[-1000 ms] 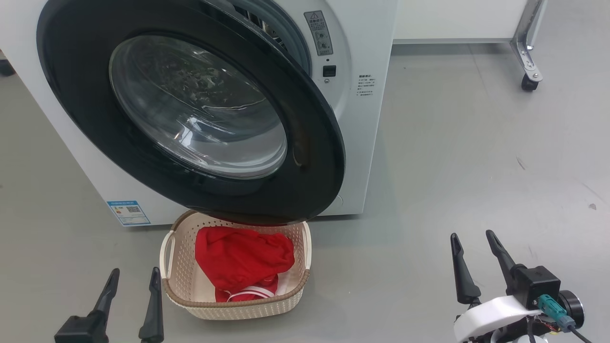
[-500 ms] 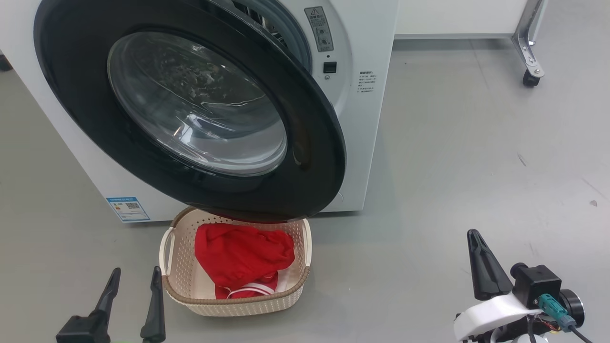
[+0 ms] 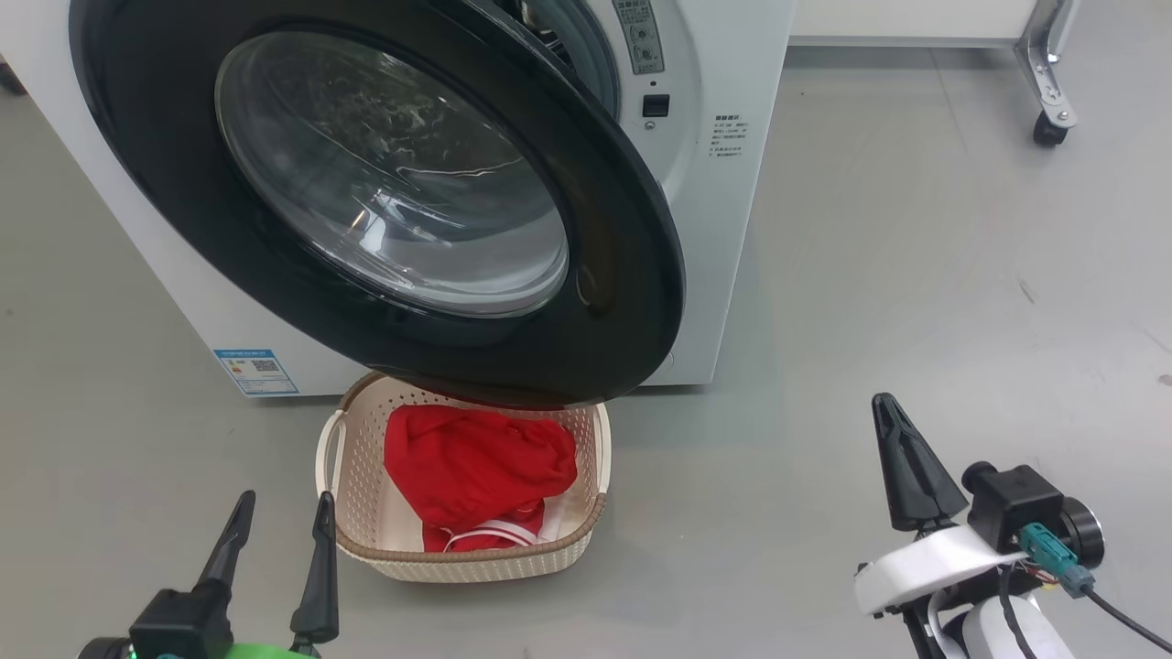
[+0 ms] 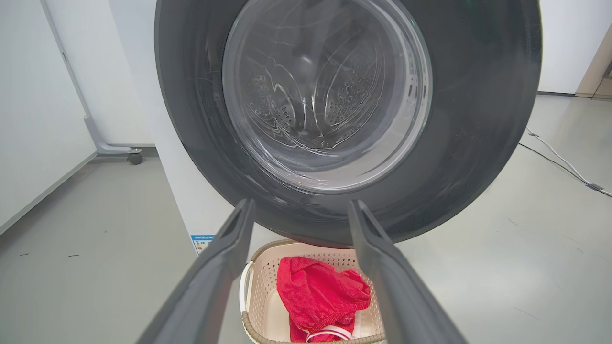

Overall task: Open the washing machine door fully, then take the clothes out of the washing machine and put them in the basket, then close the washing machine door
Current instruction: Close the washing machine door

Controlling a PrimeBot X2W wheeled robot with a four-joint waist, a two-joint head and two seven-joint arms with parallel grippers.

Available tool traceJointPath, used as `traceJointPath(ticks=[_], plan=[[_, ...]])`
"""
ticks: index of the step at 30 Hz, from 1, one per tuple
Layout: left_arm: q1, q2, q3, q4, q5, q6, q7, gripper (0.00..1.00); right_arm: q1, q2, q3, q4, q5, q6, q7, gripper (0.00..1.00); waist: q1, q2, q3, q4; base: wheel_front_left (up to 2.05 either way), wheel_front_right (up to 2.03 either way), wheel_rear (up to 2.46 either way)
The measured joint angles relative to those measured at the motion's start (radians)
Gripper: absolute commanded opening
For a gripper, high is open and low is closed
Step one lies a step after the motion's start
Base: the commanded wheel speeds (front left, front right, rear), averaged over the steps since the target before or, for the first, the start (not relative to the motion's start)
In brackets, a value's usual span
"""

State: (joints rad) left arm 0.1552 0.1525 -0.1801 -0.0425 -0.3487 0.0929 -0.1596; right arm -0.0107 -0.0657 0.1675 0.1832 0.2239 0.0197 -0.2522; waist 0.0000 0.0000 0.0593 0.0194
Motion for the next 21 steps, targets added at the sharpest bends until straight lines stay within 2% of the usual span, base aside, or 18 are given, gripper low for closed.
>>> traceJointPath(ticks=[8,21], plan=[[-0.032,-0.006,-0.018,-0.016,0.007,-0.002,0.000,1.00,-0.101,-0.001,0.058,-0.001,-0.027,0.041,0.000,0.00,0.0000,0.0000,0.046,0.020,0.00,0.00,0.00],[-0.109,-0.021,-0.053,-0.028,0.024,-0.016,-0.010,1.00,-0.260,-0.001,0.150,0.049,-0.049,0.076,0.021,0.00,0.0000,0.0000,0.131,0.090,0.00,0.00,0.00]])
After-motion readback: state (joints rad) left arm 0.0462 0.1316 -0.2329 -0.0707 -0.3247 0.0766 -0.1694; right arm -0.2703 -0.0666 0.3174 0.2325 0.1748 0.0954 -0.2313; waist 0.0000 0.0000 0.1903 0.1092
